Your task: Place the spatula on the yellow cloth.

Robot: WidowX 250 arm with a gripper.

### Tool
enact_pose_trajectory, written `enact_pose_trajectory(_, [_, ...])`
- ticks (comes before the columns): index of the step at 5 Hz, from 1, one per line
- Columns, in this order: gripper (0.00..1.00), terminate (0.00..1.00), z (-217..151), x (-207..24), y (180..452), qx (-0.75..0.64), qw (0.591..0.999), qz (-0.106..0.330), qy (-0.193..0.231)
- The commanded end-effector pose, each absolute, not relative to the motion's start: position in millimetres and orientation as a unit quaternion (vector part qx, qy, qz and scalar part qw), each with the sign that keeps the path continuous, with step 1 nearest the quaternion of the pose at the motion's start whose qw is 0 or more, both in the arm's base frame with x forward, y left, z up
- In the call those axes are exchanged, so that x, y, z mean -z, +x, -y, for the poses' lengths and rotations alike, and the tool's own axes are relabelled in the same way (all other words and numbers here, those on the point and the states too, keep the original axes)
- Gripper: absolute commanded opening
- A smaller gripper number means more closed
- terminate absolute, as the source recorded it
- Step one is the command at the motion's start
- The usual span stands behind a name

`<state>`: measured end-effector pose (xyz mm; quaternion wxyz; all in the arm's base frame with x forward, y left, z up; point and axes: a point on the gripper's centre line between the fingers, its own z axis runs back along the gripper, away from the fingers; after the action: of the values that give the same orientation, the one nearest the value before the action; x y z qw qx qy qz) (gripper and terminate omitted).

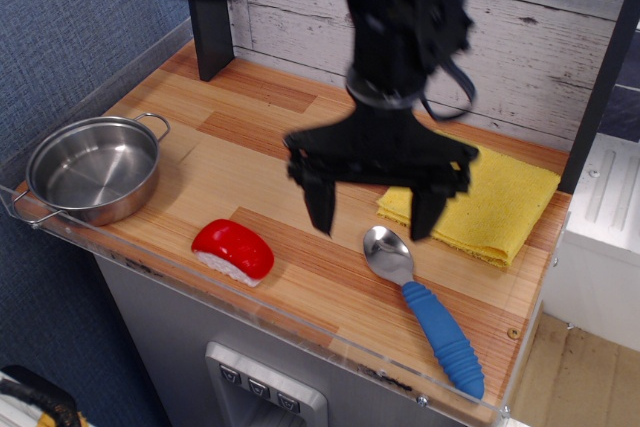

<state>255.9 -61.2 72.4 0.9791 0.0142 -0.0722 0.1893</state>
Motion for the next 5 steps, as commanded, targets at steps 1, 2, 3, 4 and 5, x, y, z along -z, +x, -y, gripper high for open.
enact_pose_trajectory(1, [1.0,0.0,82.7,-49.7,260.3,-0.259,0.96,0.102,-0.005])
enact_pose_trajectory(2, [1.0,0.0,94.7,-40.5,264.6,-0.288,0.951,0.107,-0.026])
enact_pose_trajectory(3, [1.0,0.0,101.4,-29.6,262.0,-0.296,0.951,0.086,-0.029])
enact_pose_trajectory(4, [1.0,0.0,103.7,-21.8,259.8,-0.319,0.944,0.076,-0.031])
enact_pose_trajectory(5, [1.0,0.0,105.2,-14.8,260.1,-0.333,0.94,0.071,-0.032])
